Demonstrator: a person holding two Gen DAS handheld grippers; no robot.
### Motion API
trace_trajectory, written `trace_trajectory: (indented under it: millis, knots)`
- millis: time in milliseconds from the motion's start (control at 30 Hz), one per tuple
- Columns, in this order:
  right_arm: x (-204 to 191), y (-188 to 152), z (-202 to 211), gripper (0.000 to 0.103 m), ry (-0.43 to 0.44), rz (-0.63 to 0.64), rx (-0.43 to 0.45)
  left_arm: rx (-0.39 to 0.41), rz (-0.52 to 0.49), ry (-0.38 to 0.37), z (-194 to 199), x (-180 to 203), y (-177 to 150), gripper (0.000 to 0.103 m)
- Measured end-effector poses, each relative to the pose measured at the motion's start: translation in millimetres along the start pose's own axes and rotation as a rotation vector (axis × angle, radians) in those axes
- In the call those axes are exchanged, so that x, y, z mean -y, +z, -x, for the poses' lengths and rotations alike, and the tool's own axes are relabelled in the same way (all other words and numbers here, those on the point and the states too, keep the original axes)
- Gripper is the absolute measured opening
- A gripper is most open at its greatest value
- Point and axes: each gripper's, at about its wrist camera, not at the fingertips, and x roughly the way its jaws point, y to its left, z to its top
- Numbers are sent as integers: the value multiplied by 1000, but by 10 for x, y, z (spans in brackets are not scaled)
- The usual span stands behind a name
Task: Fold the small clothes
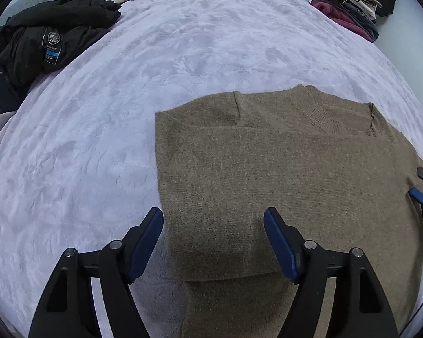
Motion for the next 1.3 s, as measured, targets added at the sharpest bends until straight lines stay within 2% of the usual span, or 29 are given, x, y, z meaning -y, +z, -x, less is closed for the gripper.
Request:
trace_trajectory:
  millis: [33,67,200,267,367,400,533,633,667,800,1133,1300]
  knots:
    - [8,31,-60,24,-9,-14,-7,-13,0,18,-56,-10,-15,75]
    - [-1,35,-99,6,-27,-24,-19,-27,3,27,-105,-31,-41,75]
    - [-10,-59,-4,7,-24,-12,-13,-49,22,3,-217,-136,-113,76]
    - [27,-97,-26,7,-75,22,-33,-41,26,11,-240,-162,-119,85]
    - [109,-97,-54,7,-87,24,-40,-50,25,16,-206,-166,-113,85]
    - [93,-106,-20,12,-92,36,-32,-51,20,22,-176,-157,-115,85]
    - [35,-224,198,15,-120,119,-42,-38,-23,37,12,-66,-157,85]
    - [73,-362,414,18,-107,144,-54,-34,-52,8,165,100,-221,85]
    - [114,-414,481,20,-99,133,-59,-36,-69,-5,207,190,-243,85]
    - [317,-556,700,46,-90,64,-54,-45,-150,-69,327,618,-333,85]
    - [958,-679,1300,46,-89,-98,34,-48,-361,-173,460,1889,-698,85]
    - [1310,-570,1759,46,-129,-169,142,-51,-400,-205,489,2321,-731,85]
